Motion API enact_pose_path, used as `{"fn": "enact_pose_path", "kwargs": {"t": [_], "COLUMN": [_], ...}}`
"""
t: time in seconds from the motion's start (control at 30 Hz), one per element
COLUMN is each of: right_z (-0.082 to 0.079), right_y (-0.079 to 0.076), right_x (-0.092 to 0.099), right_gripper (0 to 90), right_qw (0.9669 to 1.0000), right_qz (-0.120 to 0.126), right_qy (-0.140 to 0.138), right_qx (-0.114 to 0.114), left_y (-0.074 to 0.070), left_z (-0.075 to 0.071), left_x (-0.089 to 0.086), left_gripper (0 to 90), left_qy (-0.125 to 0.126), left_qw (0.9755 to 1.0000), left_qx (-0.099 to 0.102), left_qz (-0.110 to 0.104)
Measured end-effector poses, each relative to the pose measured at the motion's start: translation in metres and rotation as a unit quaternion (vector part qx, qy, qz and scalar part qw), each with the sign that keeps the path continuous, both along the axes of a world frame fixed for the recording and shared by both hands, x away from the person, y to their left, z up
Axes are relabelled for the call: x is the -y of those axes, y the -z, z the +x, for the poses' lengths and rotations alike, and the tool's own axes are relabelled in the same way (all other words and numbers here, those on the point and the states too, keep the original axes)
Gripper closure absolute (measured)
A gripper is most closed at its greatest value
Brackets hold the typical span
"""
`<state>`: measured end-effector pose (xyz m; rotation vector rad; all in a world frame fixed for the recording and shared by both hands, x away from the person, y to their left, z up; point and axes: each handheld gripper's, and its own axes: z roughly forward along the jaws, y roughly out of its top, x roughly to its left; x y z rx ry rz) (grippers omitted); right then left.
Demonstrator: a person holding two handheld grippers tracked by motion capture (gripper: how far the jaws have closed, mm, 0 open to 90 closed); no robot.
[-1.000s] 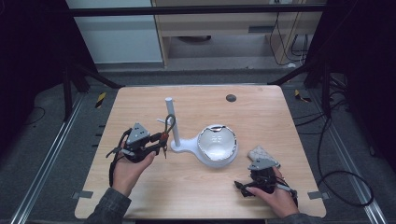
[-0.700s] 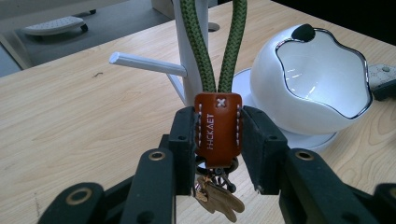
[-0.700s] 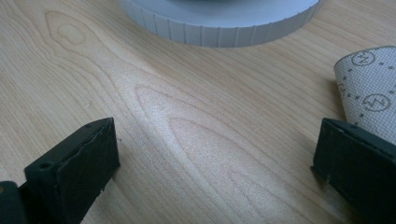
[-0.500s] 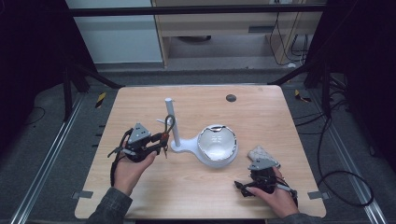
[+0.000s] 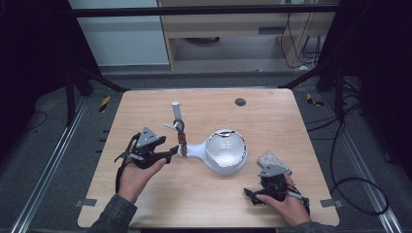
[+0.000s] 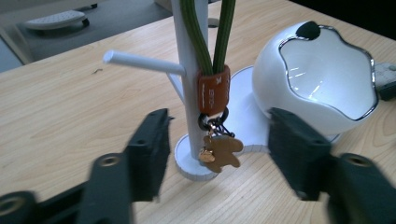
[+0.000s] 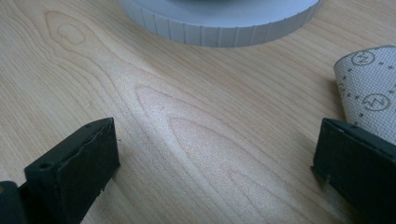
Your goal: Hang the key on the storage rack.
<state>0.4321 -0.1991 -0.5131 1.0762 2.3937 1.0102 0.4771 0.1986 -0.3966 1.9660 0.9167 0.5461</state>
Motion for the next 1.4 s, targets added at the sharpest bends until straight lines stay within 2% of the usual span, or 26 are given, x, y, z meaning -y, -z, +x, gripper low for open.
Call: {"fn": "enact_pose_path", "kwargs": {"t": [0.13,0.3,0.4,0.53,0.67,0.83,0.97,1.07,1.13,1.2,1.33,1.4], "right_z": [0.0,0.0,0.0,-0.001,-0.001,-0.002,0.0,0.004,0.007,0.012,0.02,0.024], "right_y": [0.0,0.0,0.0,0.0,-0.004,-0.02,-0.035,-0.045,-0.051,-0.056,-0.066,-0.072], "right_x": [0.0,0.0,0.0,0.001,0.001,0.0,0.008,0.017,0.023,0.029,0.033,0.034], "right_gripper": [0.2,0.2,0.2,0.6,6.5,7.9,9.9,10.1,10.0,10.8,15.2,17.4], "right_qw": [1.0,1.0,1.0,1.0,1.0,0.9998,0.9996,0.9988,0.9981,0.9972,0.9932,0.9903], "right_qz": [0.0,0.0,0.001,0.002,-0.001,-0.014,-0.026,-0.046,-0.057,-0.066,-0.099,-0.113], "right_qy": [0.0,0.001,0.001,0.001,-0.009,-0.008,0.008,0.018,0.022,0.027,0.035,0.035], "right_qx": [0.0,-0.001,0.0,-0.001,-0.003,0.008,0.012,0.004,-0.003,-0.024,-0.05,-0.073], "left_y": [0.004,0.01,0.013,0.026,0.043,0.061,0.068,0.075,0.08,0.086,0.089,0.091], "left_z": [-0.001,-0.003,-0.004,-0.005,-0.005,-0.004,-0.002,-0.002,-0.002,-0.002,-0.001,-0.001], "left_x": [0.0,-0.004,-0.008,-0.018,-0.026,-0.034,-0.041,-0.045,-0.045,-0.044,-0.044,-0.045], "left_gripper": [18.8,11.9,10.8,9.0,7.6,7.0,6.9,6.7,6.7,6.7,6.6,5.9], "left_qy": [-0.006,-0.014,-0.016,-0.018,-0.023,-0.027,-0.027,-0.034,-0.03,-0.024,-0.023,-0.025], "left_qw": [0.9999,0.9998,0.9997,0.9995,0.9992,0.9984,0.9977,0.9968,0.9961,0.9949,0.9943,0.994], "left_qx": [-0.007,-0.012,-0.014,-0.024,-0.031,-0.046,-0.053,-0.061,-0.069,-0.078,-0.083,-0.085], "left_qz": [0.005,0.009,0.007,-0.002,-0.006,0.019,0.032,0.039,0.045,0.059,0.064,0.063]}}
